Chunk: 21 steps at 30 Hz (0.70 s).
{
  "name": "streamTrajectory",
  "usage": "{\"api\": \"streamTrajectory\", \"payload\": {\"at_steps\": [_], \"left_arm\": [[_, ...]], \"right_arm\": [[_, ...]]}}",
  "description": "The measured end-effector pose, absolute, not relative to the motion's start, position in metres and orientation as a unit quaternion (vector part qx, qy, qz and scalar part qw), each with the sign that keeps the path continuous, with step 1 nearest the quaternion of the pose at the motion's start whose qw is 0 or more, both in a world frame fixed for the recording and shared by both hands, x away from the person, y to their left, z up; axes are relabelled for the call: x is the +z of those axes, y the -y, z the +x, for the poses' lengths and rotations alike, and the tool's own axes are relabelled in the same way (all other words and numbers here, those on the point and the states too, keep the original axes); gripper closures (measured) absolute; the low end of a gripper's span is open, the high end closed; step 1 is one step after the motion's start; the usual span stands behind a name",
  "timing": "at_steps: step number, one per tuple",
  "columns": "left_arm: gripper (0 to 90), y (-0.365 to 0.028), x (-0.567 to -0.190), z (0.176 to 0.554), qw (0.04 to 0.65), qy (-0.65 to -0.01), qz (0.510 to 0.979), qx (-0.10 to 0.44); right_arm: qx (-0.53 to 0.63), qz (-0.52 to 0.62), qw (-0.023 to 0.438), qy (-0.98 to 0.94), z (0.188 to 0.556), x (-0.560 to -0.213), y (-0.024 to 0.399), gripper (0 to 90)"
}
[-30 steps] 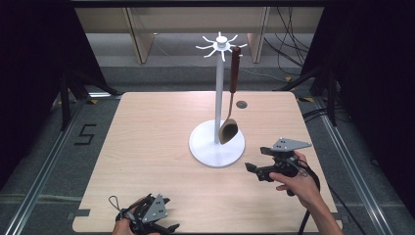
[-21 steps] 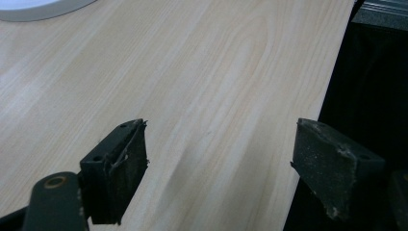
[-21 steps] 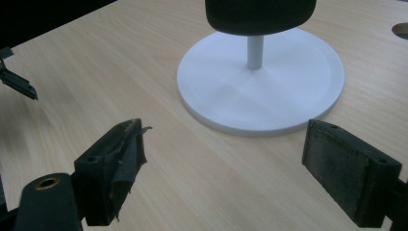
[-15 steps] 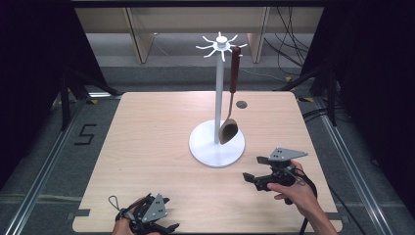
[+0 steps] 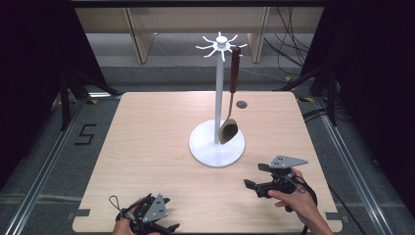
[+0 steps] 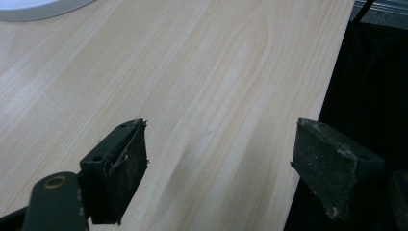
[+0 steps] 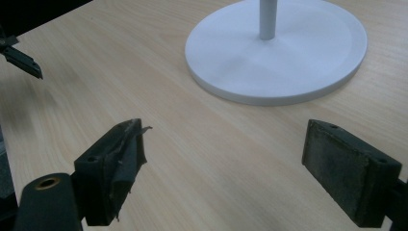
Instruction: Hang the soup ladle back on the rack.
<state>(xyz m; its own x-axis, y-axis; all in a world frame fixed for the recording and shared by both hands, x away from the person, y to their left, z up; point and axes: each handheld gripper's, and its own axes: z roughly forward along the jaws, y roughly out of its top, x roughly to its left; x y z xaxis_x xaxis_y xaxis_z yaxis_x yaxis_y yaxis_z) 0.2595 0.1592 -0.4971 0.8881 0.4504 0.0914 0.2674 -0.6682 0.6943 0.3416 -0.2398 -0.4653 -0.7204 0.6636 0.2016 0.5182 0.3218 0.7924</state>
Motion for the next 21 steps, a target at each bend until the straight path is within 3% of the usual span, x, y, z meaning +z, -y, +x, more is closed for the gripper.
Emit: {"api": "streamTrajectory", "payload": {"at_steps": [2, 13, 16, 21], "left_arm": [[19.0, -0.159, -0.497, 0.260, 0.355, -0.199, 0.904, 0.129], [19.0, -0.159, -0.497, 0.260, 0.356, -0.198, 0.904, 0.128], [19.0, -0.159, -0.497, 0.259, 0.355, -0.198, 0.905, 0.128], [19.0, -0.159, -0.497, 0.259, 0.355, -0.198, 0.905, 0.128]], "right_arm": [[0.459, 0.354, 0.092, -0.810, 0.342, -0.467, 0.240, 15.9], [0.444, 0.364, 0.065, -0.816, 0.329, -0.477, 0.236, 16.2], [0.442, 0.346, 0.088, -0.823, 0.330, -0.477, 0.238, 16.2], [0.442, 0.347, 0.086, -0.823, 0.326, -0.478, 0.240, 16.3]]}}
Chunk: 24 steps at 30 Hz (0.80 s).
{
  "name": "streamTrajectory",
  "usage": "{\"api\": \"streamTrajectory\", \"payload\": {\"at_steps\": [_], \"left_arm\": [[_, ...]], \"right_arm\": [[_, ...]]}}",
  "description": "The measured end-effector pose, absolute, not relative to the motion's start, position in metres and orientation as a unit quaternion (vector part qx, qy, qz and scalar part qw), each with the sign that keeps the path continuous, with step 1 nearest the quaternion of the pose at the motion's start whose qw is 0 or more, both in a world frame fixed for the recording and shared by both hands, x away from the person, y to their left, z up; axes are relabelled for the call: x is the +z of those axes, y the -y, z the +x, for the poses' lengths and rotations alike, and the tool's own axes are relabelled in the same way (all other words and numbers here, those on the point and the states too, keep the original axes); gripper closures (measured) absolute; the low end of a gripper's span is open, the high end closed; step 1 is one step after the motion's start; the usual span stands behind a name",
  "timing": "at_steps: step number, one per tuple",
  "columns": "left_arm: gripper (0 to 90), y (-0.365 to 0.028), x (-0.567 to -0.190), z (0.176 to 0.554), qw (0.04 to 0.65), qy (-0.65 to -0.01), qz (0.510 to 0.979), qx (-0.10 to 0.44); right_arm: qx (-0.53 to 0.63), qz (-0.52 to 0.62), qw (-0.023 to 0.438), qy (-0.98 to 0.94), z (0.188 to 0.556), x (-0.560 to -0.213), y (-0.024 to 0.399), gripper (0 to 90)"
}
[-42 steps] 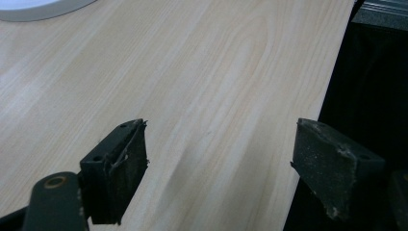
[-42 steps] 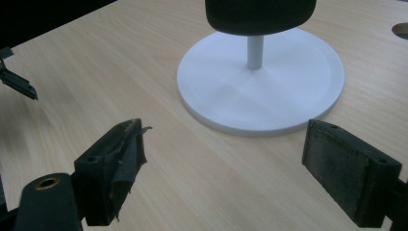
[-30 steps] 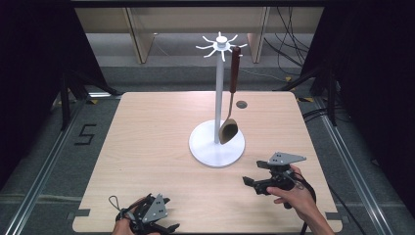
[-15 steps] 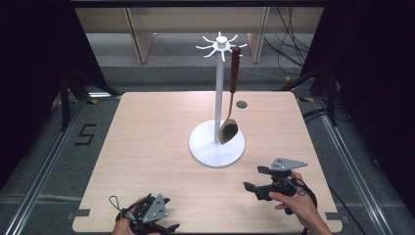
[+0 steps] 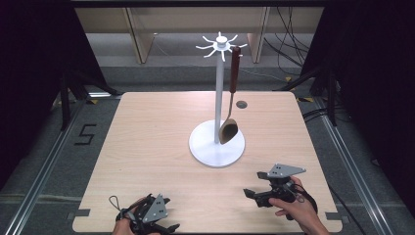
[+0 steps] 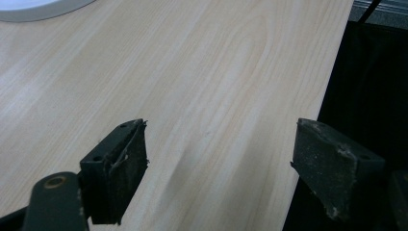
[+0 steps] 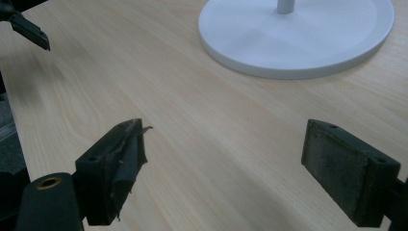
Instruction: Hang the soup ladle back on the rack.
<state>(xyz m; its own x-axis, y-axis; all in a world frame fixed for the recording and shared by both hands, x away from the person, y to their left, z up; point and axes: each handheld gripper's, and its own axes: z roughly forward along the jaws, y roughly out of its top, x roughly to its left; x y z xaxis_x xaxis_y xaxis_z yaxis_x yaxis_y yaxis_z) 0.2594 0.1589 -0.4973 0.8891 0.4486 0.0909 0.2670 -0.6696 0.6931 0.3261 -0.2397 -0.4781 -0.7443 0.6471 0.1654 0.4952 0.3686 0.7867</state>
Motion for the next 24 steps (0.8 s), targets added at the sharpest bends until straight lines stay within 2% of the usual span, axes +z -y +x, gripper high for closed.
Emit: {"api": "streamTrajectory", "payload": {"at_steps": [2, 15, 18, 19, 22, 23, 24], "left_arm": [[18.9, -0.159, -0.497, 0.259, 0.355, -0.197, 0.905, 0.128], [19.0, -0.159, -0.498, 0.259, 0.352, -0.197, 0.906, 0.129], [18.9, -0.159, -0.498, 0.259, 0.352, -0.197, 0.906, 0.129], [18.9, -0.159, -0.498, 0.259, 0.351, -0.196, 0.906, 0.129], [18.9, -0.158, -0.498, 0.259, 0.351, -0.197, 0.906, 0.129], [18.9, -0.158, -0.498, 0.259, 0.351, -0.196, 0.906, 0.129], [19.0, -0.158, -0.498, 0.259, 0.351, -0.196, 0.906, 0.129]], "right_arm": [[0.441, 0.354, 0.072, -0.821, 0.323, -0.479, 0.239, 16.3], [0.423, 0.340, 0.102, -0.834, 0.310, -0.482, 0.245, 16.5], [0.424, 0.335, 0.088, -0.837, 0.307, -0.482, 0.245, 16.5], [0.422, 0.348, 0.100, -0.831, 0.304, -0.483, 0.245, 16.6], [0.415, 0.349, 0.095, -0.835, 0.301, -0.485, 0.245, 16.6], [0.410, 0.341, 0.112, -0.839, 0.302, -0.486, 0.247, 16.8], [0.408, 0.342, 0.098, -0.841, 0.301, -0.487, 0.246, 16.9]]}}
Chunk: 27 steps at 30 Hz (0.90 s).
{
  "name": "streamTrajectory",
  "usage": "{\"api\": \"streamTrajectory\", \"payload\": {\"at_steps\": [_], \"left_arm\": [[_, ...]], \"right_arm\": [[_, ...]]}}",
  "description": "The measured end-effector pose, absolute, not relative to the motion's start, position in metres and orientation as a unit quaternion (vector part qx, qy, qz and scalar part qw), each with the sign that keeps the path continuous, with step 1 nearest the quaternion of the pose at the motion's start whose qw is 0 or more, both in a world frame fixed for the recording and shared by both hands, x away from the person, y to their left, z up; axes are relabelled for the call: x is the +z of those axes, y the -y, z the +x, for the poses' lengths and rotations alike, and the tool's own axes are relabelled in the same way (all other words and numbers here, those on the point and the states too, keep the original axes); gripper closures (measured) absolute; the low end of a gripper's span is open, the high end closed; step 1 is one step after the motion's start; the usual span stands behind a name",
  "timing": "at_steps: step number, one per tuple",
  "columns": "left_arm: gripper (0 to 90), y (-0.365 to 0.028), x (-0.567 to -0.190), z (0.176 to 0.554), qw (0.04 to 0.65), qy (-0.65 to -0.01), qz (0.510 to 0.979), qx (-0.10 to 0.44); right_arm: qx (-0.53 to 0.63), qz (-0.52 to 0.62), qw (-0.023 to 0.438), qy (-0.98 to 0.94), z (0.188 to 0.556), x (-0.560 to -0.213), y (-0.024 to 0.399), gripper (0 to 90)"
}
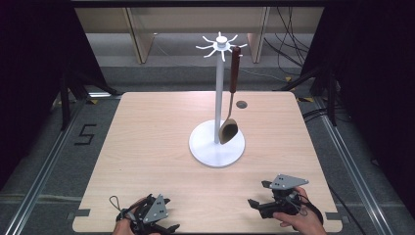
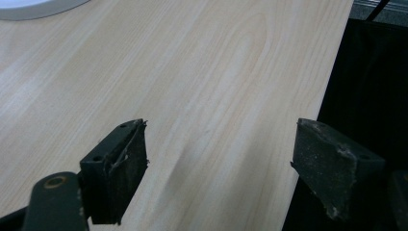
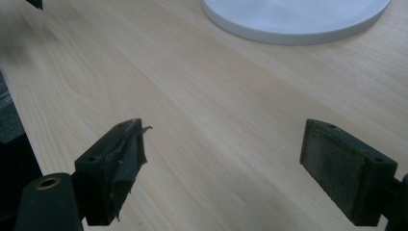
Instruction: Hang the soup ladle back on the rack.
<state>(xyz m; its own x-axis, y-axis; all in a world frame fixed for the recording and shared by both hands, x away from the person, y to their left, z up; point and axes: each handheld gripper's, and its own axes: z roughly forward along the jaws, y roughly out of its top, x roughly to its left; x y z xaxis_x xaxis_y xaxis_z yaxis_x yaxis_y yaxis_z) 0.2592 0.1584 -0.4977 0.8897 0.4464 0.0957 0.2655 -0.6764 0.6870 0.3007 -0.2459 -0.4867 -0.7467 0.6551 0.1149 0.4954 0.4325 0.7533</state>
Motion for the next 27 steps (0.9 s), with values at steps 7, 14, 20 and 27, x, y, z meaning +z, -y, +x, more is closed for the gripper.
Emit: {"api": "streamTrajectory", "payload": {"at_steps": [7, 14, 20, 27], "left_arm": [[18.9, -0.1581, -0.4980, 0.2592, 0.351, -0.197, 0.907, 0.128], [19.0, -0.1580, -0.4980, 0.2595, 0.351, -0.195, 0.907, 0.127], [18.9, -0.1580, -0.4981, 0.2597, 0.350, -0.195, 0.907, 0.127], [19.0, -0.1580, -0.4980, 0.2597, 0.351, -0.195, 0.907, 0.127]], "right_arm": [[0.397, 0.344, 0.100, -0.845, 0.2943, -0.4895, 0.2460, 18.3], [0.390, 0.339, 0.108, -0.849, 0.2894, -0.4897, 0.2455, 18.4], [0.390, 0.343, 0.112, -0.847, 0.2886, -0.4903, 0.2454, 20.1], [0.392, 0.345, 0.112, -0.846, 0.2897, -0.4892, 0.2476, 20.2]]}}
